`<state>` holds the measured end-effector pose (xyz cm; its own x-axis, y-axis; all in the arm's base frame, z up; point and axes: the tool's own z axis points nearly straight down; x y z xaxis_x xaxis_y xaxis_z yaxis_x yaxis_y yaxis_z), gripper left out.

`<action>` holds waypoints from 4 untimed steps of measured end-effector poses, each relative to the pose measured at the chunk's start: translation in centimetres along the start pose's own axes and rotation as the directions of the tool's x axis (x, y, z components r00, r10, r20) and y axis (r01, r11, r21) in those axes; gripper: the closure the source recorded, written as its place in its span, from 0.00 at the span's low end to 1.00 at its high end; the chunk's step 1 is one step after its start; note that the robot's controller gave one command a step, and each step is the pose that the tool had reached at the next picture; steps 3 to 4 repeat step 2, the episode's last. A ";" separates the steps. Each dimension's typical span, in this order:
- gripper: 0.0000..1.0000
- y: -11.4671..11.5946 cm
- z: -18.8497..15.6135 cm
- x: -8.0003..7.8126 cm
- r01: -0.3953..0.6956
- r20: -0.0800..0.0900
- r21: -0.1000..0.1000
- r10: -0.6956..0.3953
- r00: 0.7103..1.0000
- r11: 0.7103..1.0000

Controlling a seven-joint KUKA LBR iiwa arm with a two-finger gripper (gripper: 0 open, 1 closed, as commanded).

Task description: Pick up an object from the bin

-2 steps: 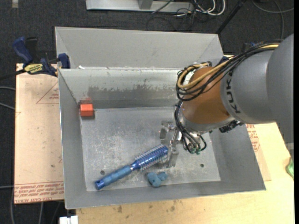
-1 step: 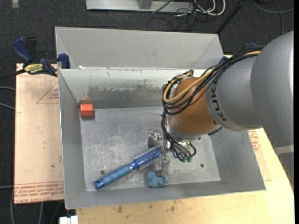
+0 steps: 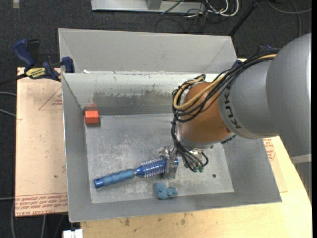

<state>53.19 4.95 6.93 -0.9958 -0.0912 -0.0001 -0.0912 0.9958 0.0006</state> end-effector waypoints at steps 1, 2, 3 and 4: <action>1.00 -1.7 -12.9 2.1 -0.004 0.007 0.001 0.004 1.000 1.000; 1.00 -2.9 -15.9 -2.4 0.017 0.008 0.002 -0.017 1.000 1.000; 1.00 -2.9 -15.9 -2.4 0.017 0.008 0.002 -0.017 1.000 1.000; 1.00 -2.9 -15.9 -2.4 0.017 0.008 0.002 -0.017 1.000 1.000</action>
Offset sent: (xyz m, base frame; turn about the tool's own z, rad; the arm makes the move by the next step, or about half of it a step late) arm -0.0200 -0.0187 0.1253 0.0013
